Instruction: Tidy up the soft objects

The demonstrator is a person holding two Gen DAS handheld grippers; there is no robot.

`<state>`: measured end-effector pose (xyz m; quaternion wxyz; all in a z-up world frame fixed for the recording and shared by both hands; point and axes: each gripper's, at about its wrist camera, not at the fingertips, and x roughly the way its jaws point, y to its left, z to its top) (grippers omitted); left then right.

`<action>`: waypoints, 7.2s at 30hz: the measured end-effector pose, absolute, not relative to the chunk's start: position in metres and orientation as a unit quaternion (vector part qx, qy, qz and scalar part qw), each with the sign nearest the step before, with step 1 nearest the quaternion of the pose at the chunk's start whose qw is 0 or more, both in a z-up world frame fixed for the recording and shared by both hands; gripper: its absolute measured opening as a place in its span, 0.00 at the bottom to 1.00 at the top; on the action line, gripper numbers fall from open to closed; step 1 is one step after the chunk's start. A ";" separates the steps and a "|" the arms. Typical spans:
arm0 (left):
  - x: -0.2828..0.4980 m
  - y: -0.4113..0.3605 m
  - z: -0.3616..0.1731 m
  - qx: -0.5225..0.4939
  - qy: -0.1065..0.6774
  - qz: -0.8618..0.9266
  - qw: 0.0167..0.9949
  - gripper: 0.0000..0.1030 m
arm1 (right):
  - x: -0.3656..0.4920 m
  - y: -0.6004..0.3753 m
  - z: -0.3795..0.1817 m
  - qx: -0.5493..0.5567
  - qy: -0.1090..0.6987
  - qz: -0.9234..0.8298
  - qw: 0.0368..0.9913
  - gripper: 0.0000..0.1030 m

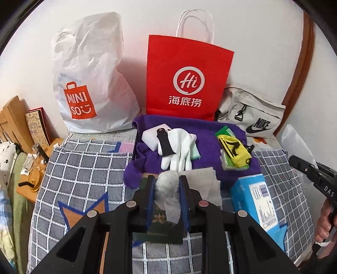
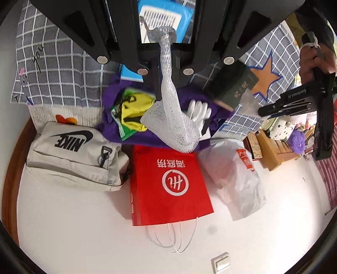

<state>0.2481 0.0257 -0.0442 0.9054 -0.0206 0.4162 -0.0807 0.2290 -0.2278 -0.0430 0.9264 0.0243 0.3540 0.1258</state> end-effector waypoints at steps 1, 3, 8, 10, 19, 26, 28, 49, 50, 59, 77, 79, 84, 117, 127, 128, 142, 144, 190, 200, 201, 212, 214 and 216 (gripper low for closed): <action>0.252 0.025 -0.045 -0.020 0.418 -0.080 0.905 0.21 | 0.235 -0.228 -0.043 0.025 0.355 0.125 0.926 0.04; 0.260 0.025 -0.047 -0.021 0.419 -0.081 0.904 0.21 | 0.249 -0.229 -0.045 0.025 0.357 0.124 0.925 0.04; 0.282 0.024 -0.052 -0.015 0.424 -0.078 0.902 0.21 | 0.284 -0.229 -0.046 0.026 0.358 0.122 0.925 0.04; 0.290 0.023 -0.055 -0.012 0.426 -0.078 0.901 0.21 | 0.296 -0.228 -0.048 0.024 0.360 0.123 0.924 0.04; 0.328 0.013 -0.072 -0.011 0.445 -0.089 0.891 0.21 | 0.346 -0.227 -0.062 0.015 0.382 0.125 0.915 0.04; 0.346 0.000 -0.086 0.002 0.455 -0.100 0.885 0.21 | 0.378 -0.230 -0.082 0.010 0.405 0.121 0.906 0.05; 0.351 -0.004 -0.090 0.005 0.459 -0.102 0.882 0.21 | 0.385 -0.232 -0.089 0.013 0.411 0.118 0.904 0.05; 0.390 -0.049 -0.118 0.054 0.475 -0.120 0.870 0.23 | 0.418 -0.232 -0.137 0.016 0.464 0.125 0.877 0.08; 0.391 -0.050 -0.119 0.055 0.475 -0.121 0.870 0.23 | 0.419 -0.231 -0.139 0.015 0.467 0.127 0.875 0.08; 0.404 -0.049 -0.131 0.047 0.480 -0.126 0.867 0.23 | 0.426 -0.220 -0.155 0.006 0.486 0.133 0.864 0.10; 0.389 -0.047 -0.109 0.054 0.467 -0.109 0.876 0.68 | 0.415 -0.217 -0.128 0.009 0.457 0.143 0.878 0.78; 0.386 -0.046 -0.104 0.054 0.466 -0.104 0.877 0.70 | 0.411 -0.219 -0.122 0.012 0.451 0.135 0.882 0.79; 0.371 -0.040 -0.084 0.059 0.456 -0.089 0.884 0.74 | 0.391 -0.223 -0.105 0.023 0.440 0.120 0.889 0.87; 0.123 -0.016 0.009 0.034 0.354 -0.059 0.933 0.92 | 0.103 -0.223 -0.030 0.021 0.362 -0.003 0.932 1.00; 0.071 -0.016 0.007 0.022 0.344 -0.057 0.937 0.92 | 0.038 -0.222 -0.025 0.020 0.339 -0.015 0.940 1.00; 0.068 -0.016 0.008 0.022 0.342 -0.058 0.938 0.92 | 0.033 -0.222 -0.024 0.021 0.338 -0.015 0.941 1.00; 0.036 -0.017 0.007 0.028 0.332 -0.047 0.942 0.92 | 0.003 -0.218 -0.023 0.024 0.328 -0.008 0.944 1.00; 0.036 -0.017 0.007 0.028 0.332 -0.046 0.942 0.92 | 0.002 -0.218 -0.023 0.024 0.327 -0.008 0.945 1.00; 0.031 -0.018 0.006 0.032 0.333 -0.050 0.941 0.92 | -0.001 -0.219 -0.023 0.023 0.326 -0.009 0.945 1.00; 0.031 -0.017 0.007 0.031 0.333 -0.051 0.941 0.92 | -0.001 -0.219 -0.023 0.024 0.326 -0.009 0.945 1.00; 0.030 -0.017 0.007 0.031 0.333 -0.051 0.941 0.92 | -0.001 -0.219 -0.023 0.023 0.325 -0.009 0.945 1.00; 0.030 -0.017 0.008 0.031 0.333 -0.052 0.941 0.92 | -0.002 -0.220 -0.021 0.023 0.324 -0.010 0.946 1.00; 0.030 -0.017 0.008 0.031 0.332 -0.052 0.941 0.92 | -0.003 -0.220 -0.020 0.022 0.322 -0.010 0.946 1.00; 0.030 -0.017 0.008 0.030 0.332 -0.052 0.941 0.92 | -0.003 -0.220 -0.020 0.022 0.322 -0.010 0.946 1.00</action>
